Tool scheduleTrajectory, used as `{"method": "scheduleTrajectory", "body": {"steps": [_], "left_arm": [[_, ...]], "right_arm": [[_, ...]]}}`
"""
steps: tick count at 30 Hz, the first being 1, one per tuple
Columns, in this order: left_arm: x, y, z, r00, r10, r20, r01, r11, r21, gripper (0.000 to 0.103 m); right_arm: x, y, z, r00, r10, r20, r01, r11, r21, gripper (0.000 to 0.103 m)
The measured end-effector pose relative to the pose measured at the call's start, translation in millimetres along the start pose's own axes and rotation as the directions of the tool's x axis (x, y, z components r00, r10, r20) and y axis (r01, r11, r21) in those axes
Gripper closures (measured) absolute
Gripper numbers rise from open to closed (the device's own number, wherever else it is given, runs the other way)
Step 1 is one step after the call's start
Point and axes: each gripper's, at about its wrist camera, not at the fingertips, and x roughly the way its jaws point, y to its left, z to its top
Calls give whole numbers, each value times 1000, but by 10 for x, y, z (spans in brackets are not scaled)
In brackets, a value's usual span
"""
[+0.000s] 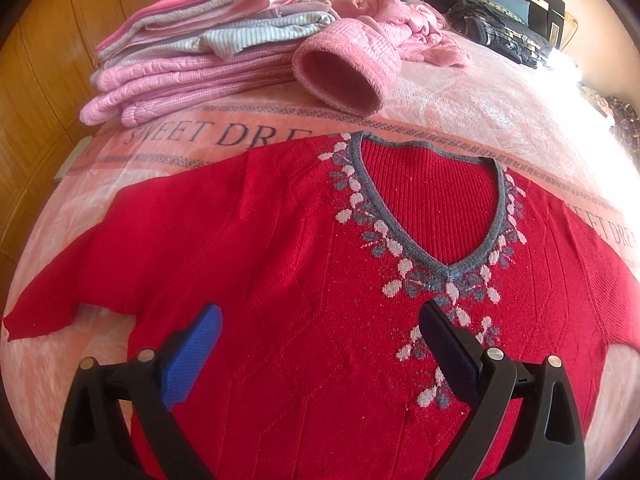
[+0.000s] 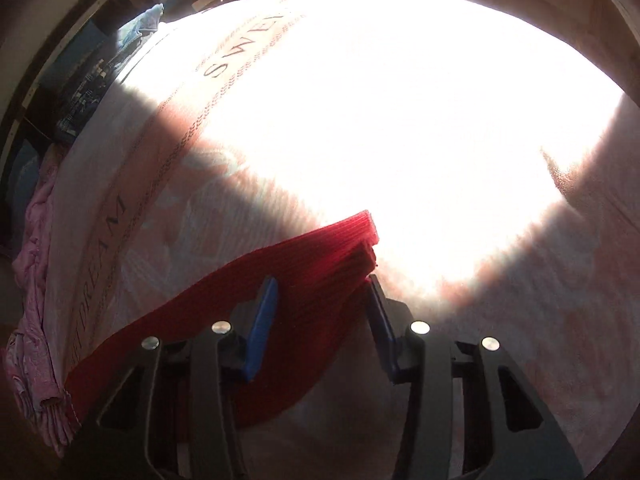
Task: Fold small clothes
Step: 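Move the right tool to the sweater sleeve cuff and grasp it, then fold the gripped sleeve across the sweater front with the right tool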
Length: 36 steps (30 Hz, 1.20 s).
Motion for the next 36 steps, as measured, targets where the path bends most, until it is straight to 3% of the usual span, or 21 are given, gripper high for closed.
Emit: {"method": "scheduleTrajectory", "body": {"steps": [1,2,7,13,16,19,24,30,36], "left_arm": [[12,1,-9,1000,2,-4,-2,1000,0,4],[21,6,-5,1000,4,-5,-4,1000,-2,4],[-5,0,-21,1000,13,10,-13,1000,13,4],[-3,42,5,1000,13,12,-13,1000,18,4],[51,106,18,1000,8,-8,-8,1000,9,4],[99,197,28,1000,14,-22,-14,1000,-8,4],[99,342,48,1000,4,-26,-5,1000,-29,4],[77,399,56,999,-28,-29,28,999,-19,4],[83,441,49,998,-53,-36,52,998,-17,4]], "right_arm": [[-16,-40,6,999,39,3,-39,999,13,87],[-24,-74,12,996,85,5,-85,996,28,90],[-248,1,4,982,180,58,-179,984,-28,92],[-350,263,-69,986,152,67,-147,986,-76,92],[-425,564,-134,980,193,49,-187,976,-109,92],[-565,1054,-317,980,195,46,-181,960,-216,92],[-646,2057,-806,966,259,-21,-248,893,-375,92],[-675,3204,-1695,943,310,-125,-326,768,-551,92],[-472,3923,-2441,928,301,-218,-369,682,-631,92]]}}
